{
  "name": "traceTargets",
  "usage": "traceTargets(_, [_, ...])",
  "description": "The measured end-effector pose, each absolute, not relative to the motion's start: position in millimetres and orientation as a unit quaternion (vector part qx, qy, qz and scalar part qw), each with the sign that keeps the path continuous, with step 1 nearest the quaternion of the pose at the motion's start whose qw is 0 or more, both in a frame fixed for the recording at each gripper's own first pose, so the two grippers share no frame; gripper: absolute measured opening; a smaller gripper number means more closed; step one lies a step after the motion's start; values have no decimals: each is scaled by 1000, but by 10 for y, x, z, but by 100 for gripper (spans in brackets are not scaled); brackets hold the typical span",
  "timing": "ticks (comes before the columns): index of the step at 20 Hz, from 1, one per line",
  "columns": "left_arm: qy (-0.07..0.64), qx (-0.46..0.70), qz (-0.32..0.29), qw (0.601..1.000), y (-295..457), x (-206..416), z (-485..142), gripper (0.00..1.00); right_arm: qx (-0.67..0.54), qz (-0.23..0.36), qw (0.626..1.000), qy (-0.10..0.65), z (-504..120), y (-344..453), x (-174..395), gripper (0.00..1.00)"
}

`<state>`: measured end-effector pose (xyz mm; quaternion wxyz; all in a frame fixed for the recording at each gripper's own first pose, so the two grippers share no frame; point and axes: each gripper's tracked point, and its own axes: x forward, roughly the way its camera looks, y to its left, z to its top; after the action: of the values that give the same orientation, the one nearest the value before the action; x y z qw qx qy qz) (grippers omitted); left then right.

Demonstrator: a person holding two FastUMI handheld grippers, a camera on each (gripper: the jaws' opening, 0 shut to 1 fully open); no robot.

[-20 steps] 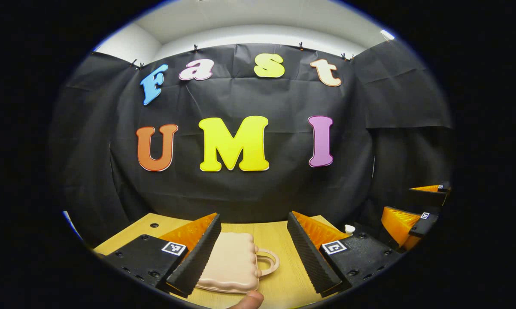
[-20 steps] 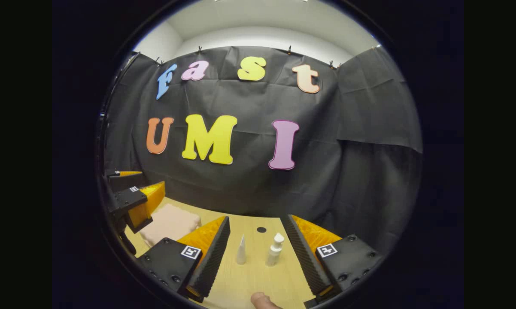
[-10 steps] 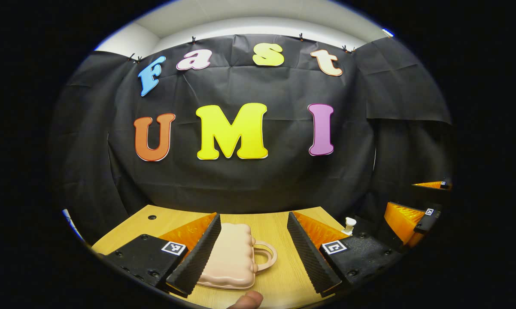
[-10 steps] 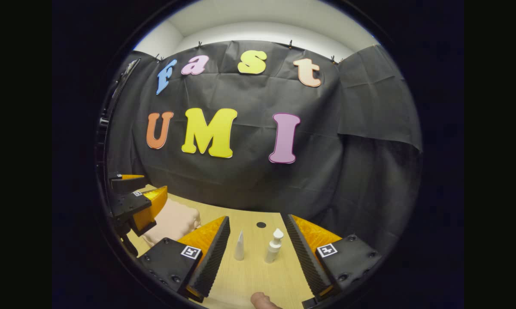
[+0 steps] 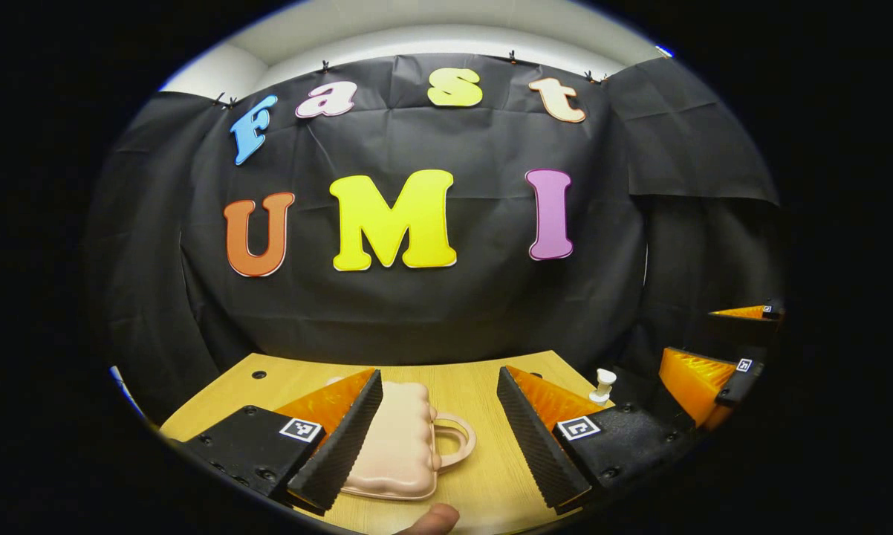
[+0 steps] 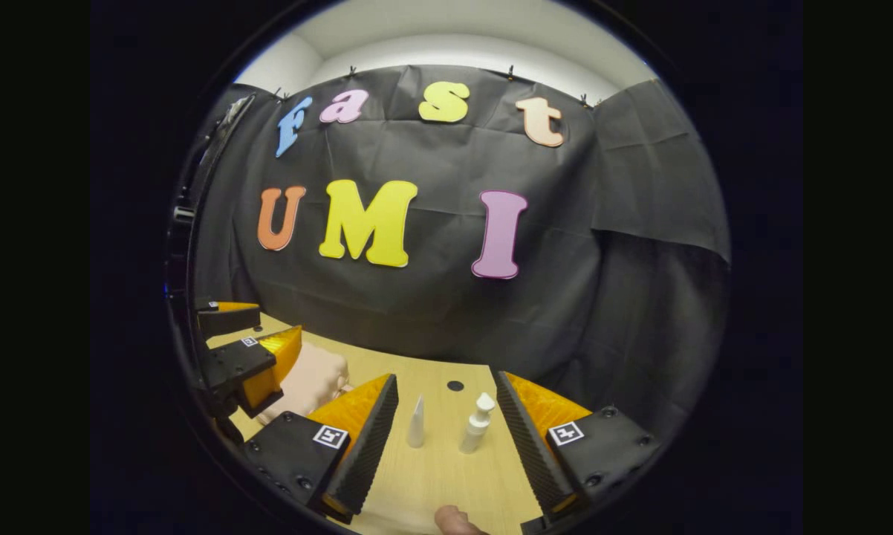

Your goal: First open the suitcase, pack the skin care products into it, and then close the suitcase.

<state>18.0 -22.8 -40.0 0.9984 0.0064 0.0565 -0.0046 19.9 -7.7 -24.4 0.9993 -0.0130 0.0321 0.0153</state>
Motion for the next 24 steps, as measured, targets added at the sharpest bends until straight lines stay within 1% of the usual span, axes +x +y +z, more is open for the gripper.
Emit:
traceTargets(2, [61,22,-3,998,-241,215,-476,99,-15,8,999,37,-287,-139,232,79])
traceTargets(4, [65,79,-6,995,-268,277,-641,99,-14,-5,999,41,-333,-255,250,79])
traceTargets(6, [51,143,-9,988,-215,347,-795,100,-7,-26,999,44,-377,-428,258,79])
traceTargets(7, [51,170,-19,984,-231,387,-938,98,-5,-37,998,46,-399,-526,273,79])
traceTargets(11, [84,247,-46,964,-367,382,-1613,98,2,-85,995,55,-498,-992,253,79])
traceTargets(12, [93,268,-49,958,-367,390,-1751,98,2,-98,993,58,-539,-1120,240,77])
traceTargets(13, [101,290,-52,950,-365,411,-1862,97,2,-111,992,61,-565,-1225,226,79])
traceTargets(15, [114,335,-57,934,-371,459,-2096,97,6,-132,989,69,-645,-1408,201,79])
traceTargets(18, [140,397,-59,905,-385,528,-2406,97,7,-133,987,85,-785,-1443,201,79])
traceTargets(20, [143,427,-53,891,-424,554,-2519,97,-3,-127,988,84,-799,-1449,217,79])
traceTargets(22, [159,466,-43,869,-451,556,-2633,95,-12,-122,989,78,-790,-1472,243,79])
traceTargets(24, [153,495,-32,854,-526,586,-2691,95,-18,-115,990,77,-816,-1485,292,79])
